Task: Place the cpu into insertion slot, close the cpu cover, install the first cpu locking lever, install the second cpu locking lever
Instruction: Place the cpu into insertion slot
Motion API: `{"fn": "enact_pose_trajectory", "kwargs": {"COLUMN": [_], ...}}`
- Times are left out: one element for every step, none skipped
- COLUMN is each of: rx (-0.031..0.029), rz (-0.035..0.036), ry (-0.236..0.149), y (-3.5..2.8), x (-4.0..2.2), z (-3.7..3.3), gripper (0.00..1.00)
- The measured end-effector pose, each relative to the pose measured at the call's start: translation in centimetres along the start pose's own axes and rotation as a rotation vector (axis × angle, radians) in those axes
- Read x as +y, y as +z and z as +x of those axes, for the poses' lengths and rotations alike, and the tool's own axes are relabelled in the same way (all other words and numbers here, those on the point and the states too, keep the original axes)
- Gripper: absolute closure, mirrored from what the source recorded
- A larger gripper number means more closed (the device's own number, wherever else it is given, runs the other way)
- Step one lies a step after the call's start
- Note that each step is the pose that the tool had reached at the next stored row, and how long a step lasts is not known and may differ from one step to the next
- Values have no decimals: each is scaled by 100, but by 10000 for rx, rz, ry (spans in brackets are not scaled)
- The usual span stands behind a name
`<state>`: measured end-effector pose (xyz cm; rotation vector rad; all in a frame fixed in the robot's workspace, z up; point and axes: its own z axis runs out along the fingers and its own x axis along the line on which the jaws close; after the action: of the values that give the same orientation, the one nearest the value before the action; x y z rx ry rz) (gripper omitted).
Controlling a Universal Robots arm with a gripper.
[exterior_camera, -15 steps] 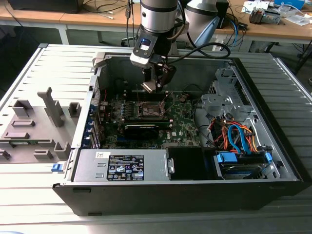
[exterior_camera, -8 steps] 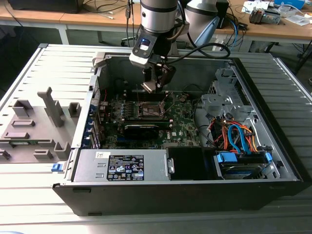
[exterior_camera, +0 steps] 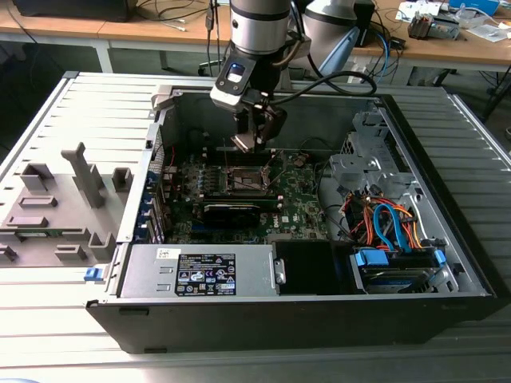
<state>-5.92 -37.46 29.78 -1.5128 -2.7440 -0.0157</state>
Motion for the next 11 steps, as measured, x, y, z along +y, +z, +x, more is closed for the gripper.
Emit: {"fn": "enact_pose_trajectory", "kwargs": {"rx": [-1, -1, -1, -2, -1, -2, -2, -2, -2, -2, -2], "rz": [-1, -1, -3, -3, -3, -3, -4, -3, -4, -4, -5], "ry": [92, 135, 181, 227, 247, 267, 302, 321, 359, 383, 402], "y": [2, 2, 4, 4, 5, 5, 6, 6, 7, 8, 8], "x": [0, 0, 0, 0, 0, 0, 0, 0, 0, 0, 0], "z": [0, 0, 0, 0, 0, 0, 0, 0, 0, 0, 0], "gripper": [45, 45, 45, 45, 45, 45, 45, 45, 45, 45, 45]}}
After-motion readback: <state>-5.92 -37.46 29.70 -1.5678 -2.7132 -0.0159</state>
